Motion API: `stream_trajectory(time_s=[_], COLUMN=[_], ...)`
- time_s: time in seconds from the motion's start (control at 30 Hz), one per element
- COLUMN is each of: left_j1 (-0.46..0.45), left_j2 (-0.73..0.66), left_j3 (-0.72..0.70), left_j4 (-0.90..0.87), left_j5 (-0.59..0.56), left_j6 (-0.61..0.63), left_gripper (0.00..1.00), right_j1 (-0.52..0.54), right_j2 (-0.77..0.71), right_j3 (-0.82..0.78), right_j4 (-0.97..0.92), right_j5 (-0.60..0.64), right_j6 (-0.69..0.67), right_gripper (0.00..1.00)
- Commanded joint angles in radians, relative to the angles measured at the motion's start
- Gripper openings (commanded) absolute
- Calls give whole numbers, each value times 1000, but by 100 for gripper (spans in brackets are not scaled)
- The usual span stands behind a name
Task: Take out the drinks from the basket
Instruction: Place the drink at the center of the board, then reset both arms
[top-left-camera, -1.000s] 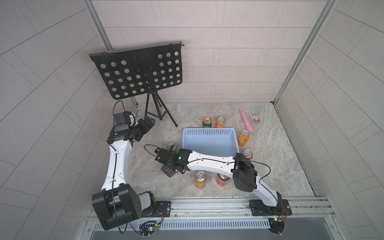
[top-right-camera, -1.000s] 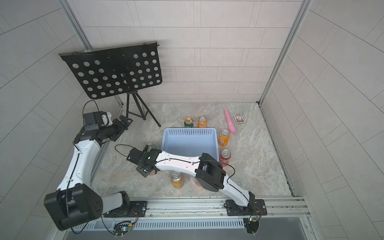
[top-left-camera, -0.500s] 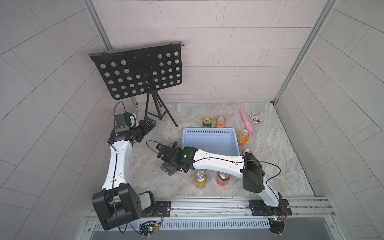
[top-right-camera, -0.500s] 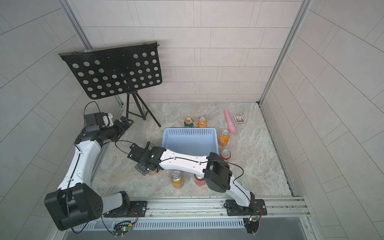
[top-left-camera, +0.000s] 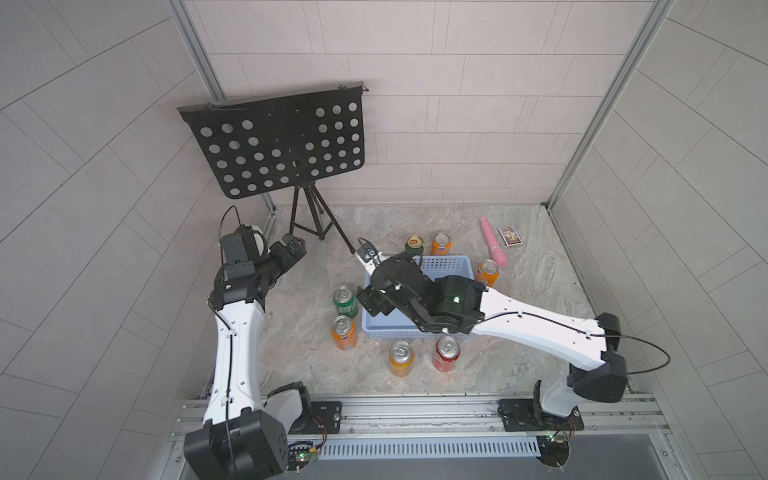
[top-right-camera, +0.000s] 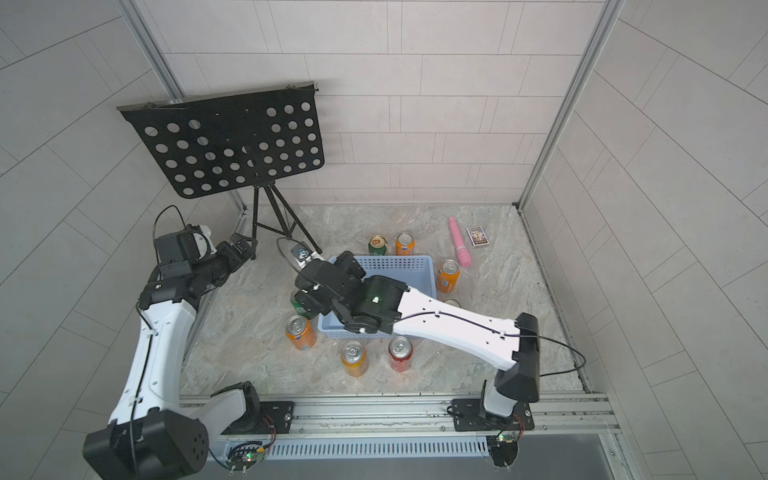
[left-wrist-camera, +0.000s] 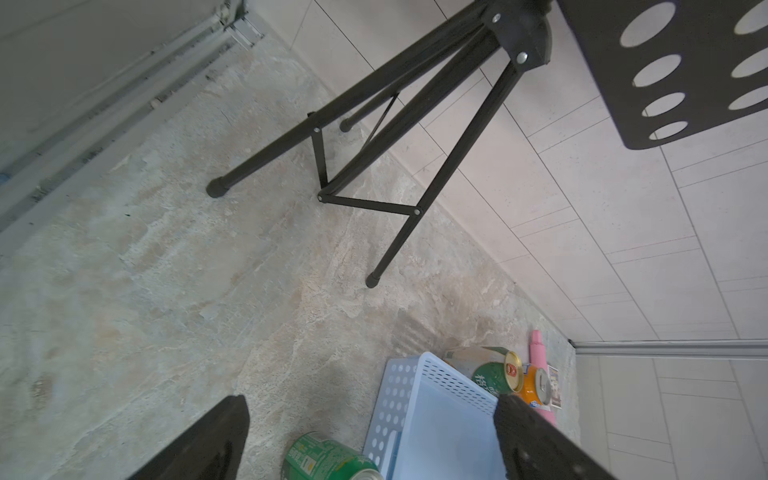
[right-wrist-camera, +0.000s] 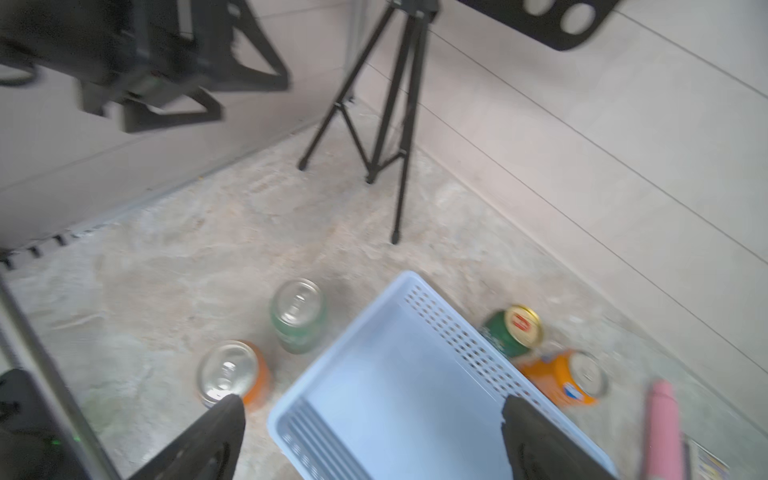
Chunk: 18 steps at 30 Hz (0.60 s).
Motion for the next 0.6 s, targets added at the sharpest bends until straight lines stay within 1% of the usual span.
stream_trajectory(time_s=[0.0, 0.1, 0.17, 0.23, 0.27, 0.37, 0.43, 0.47, 0.5, 0.57], left_j1=[-27, -50, -58, -83, -101, -156, -213, -247, -280, -337], left_j2=[-75, -121, -139, -159, -170, -196, -208, -210, -208, -193], left_j3=[-64, -105, -122, -139, -156, -223, -267, -293, -317, -369], left_j4=[18, 18, 17, 29, 48, 144, 205, 243, 287, 389], left_j5=[-145, -227, -238, -292, -339, -461, -565, -623, -680, -759], left_j6=[56, 66, 52, 46, 45, 49, 56, 72, 97, 149], left_gripper=[100, 100, 100, 100, 100, 100, 100, 100, 100, 100], right_j1=[-61, -176, -258, -333, -372, -478, -554, -599, -642, -708], right_j2=[-161, -343, -460, -569, -623, -760, -819, -837, -845, -845], right_j3=[-186, -366, -474, -572, -617, -730, -790, -813, -830, -865], right_j4=[27, 38, 54, 75, 90, 134, 166, 179, 189, 222], right_j5=[160, 161, 175, 210, 239, 331, 378, 383, 374, 354], right_j6=[-16, 17, 27, 21, 18, 15, 19, 30, 46, 54], right_gripper=[100, 100, 100, 100, 100, 100, 100, 100, 100, 100])
